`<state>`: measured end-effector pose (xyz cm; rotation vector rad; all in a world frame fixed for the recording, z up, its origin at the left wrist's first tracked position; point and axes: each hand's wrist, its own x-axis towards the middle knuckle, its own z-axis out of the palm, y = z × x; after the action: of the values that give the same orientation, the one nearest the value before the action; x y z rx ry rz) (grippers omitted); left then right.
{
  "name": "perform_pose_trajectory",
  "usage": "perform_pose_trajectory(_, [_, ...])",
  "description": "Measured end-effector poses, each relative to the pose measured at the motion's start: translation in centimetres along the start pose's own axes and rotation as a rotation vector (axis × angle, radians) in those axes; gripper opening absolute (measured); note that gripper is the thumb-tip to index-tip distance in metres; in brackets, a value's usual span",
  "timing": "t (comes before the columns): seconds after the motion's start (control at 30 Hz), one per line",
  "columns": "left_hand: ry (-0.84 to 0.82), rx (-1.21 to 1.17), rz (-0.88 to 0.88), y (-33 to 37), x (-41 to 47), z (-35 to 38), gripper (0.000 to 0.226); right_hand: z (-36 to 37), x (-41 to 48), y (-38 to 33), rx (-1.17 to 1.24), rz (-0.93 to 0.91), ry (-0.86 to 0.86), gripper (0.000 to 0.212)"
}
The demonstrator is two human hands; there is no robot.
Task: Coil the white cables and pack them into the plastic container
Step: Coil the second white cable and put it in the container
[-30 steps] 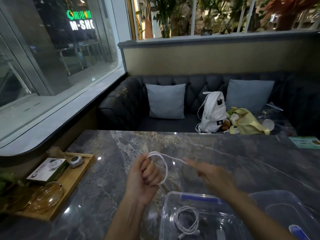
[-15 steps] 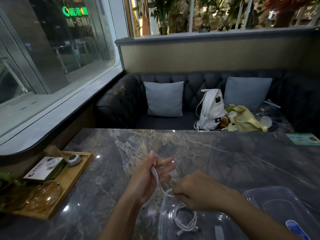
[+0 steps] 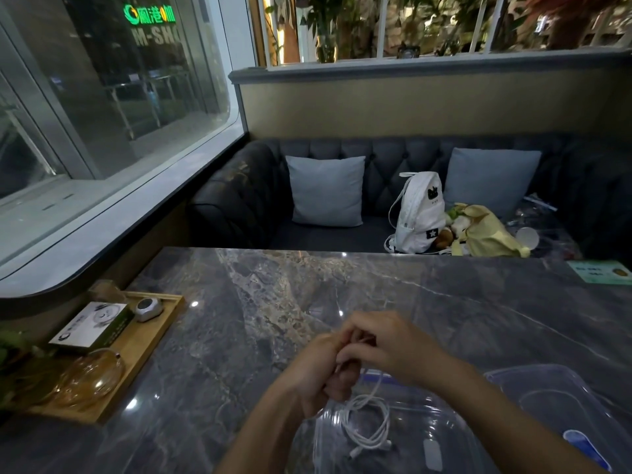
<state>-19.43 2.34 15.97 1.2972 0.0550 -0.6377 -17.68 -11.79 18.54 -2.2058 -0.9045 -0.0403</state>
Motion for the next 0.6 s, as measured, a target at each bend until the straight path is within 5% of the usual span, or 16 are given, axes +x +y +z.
perform_pose_trajectory(0.3, [0.015, 0.076, -0.032, 0.9, -0.3, -0.9, 0.049, -1.3, -0.2, 1.3, 0.081, 0.142, 0.111, 0.015])
perform_pose_trajectory(0.5, [0.019, 0.12, 0.061, 1.5, -0.7, -1.0, 0.049, -1.2, -1.4, 1.3, 0.575, 0.228, -0.126, 0.018])
perform_pose_trajectory(0.6, [0.065, 0.068, 0.103, 1.6, -0.5, -0.5, 0.048, -0.7, -1.5, 1.9, 0.641, 0.314, -0.074, 0.013])
